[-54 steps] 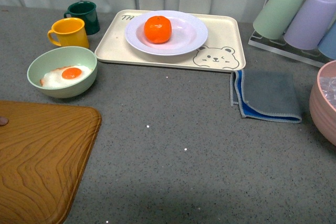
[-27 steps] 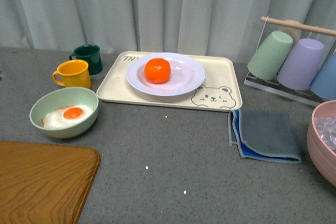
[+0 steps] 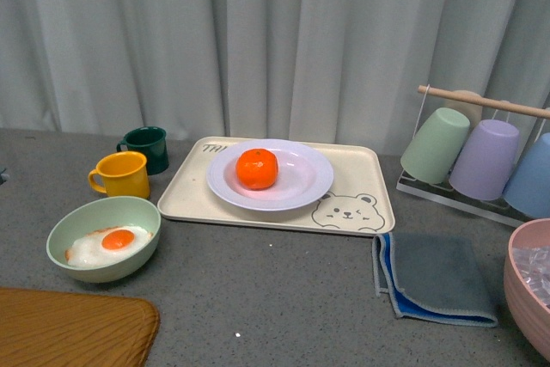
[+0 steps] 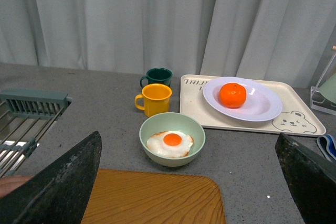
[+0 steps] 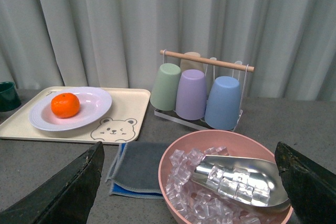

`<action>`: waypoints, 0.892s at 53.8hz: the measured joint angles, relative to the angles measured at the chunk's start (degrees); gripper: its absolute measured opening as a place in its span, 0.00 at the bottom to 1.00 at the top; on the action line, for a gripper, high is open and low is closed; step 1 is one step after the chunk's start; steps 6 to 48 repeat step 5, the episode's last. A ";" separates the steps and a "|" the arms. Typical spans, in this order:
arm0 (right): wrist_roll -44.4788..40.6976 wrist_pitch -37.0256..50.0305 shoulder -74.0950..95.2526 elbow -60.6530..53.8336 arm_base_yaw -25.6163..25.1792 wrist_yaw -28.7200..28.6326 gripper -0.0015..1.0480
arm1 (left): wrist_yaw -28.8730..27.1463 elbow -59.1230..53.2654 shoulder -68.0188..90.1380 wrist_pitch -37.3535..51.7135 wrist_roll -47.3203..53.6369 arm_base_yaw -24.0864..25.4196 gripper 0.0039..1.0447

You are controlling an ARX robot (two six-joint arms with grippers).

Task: Place orange and plate with both arms

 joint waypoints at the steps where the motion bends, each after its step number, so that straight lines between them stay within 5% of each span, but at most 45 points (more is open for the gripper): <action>1: 0.00 0.00 0.00 0.00 0.00 0.00 0.91 | 0.00 0.00 0.00 0.00 -0.02 0.00 0.94; 48: 0.00 0.00 0.00 0.00 0.00 -0.02 0.91 | 0.00 0.00 0.00 0.00 0.00 0.00 0.94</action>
